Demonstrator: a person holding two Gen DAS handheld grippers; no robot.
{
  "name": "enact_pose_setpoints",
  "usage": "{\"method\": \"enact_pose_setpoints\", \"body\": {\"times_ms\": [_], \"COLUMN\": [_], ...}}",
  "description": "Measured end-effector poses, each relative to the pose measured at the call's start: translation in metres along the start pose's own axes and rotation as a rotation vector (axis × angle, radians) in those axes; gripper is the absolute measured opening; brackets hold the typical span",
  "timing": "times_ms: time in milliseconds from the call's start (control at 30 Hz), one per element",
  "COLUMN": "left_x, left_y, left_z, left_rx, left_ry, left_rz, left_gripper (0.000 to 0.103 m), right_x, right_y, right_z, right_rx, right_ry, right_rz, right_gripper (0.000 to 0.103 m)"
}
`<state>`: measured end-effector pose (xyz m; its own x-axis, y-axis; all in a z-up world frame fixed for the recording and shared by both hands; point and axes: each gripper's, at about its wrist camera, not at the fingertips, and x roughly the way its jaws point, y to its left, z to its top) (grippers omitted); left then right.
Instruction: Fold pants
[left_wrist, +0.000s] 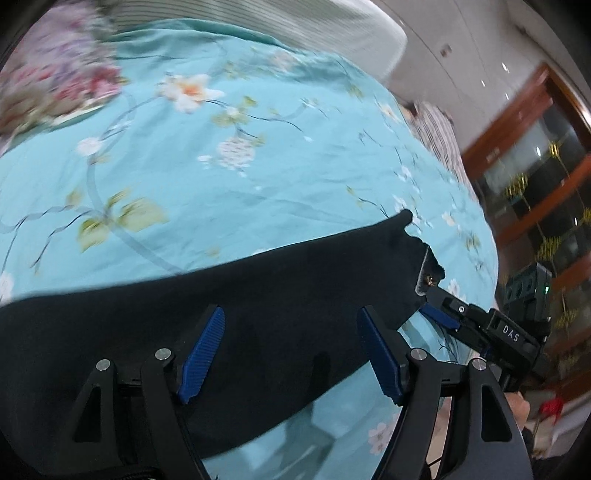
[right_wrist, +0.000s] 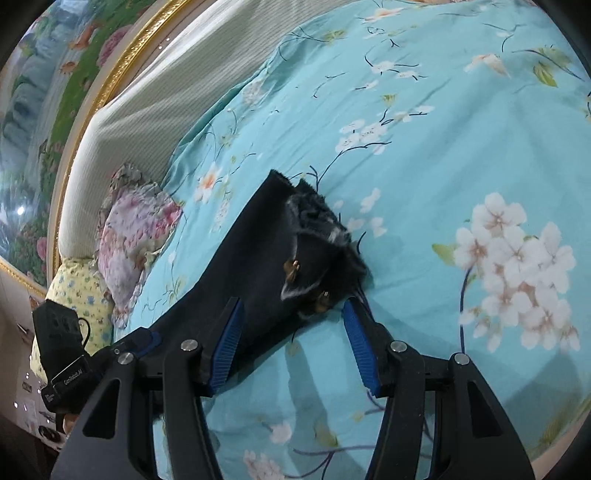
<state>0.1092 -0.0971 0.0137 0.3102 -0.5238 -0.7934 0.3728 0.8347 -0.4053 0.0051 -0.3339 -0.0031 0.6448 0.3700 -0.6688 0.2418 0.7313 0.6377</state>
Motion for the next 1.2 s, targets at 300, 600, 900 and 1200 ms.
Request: {"method": "enact_pose_setpoints", "body": {"times_ms": [300,600,900,1200], "left_x": [0.056,0.119,0.152,0.124], "left_y": [-0.039,-0.084,-0.125,-0.122], "left_z": [0.042,0.074,0.081,0.082], "left_rx": [0.159,0.331,0.481,0.458], "left_ry": [0.144,0.286,0.352,0.267], "left_rz": [-0.069,-0.098,-0.188,-0.236], "left_gripper": [0.075,0.072,0.036,0.013], "right_x": [0.015,-0.002,-0.006,-0.008], "right_y": [-0.011,-0.048,-0.057,-0.051], "right_z": [0.012,0.032,0.033,0.032], "right_rx": [-0.007,0.031,0.041,0.036], "right_ry": [-0.022,-0.062,-0.061,-0.065], "right_rz": [0.019,0.128,0.148,0.202], "right_gripper": [0.031,0.013,0.012,0.013]}}
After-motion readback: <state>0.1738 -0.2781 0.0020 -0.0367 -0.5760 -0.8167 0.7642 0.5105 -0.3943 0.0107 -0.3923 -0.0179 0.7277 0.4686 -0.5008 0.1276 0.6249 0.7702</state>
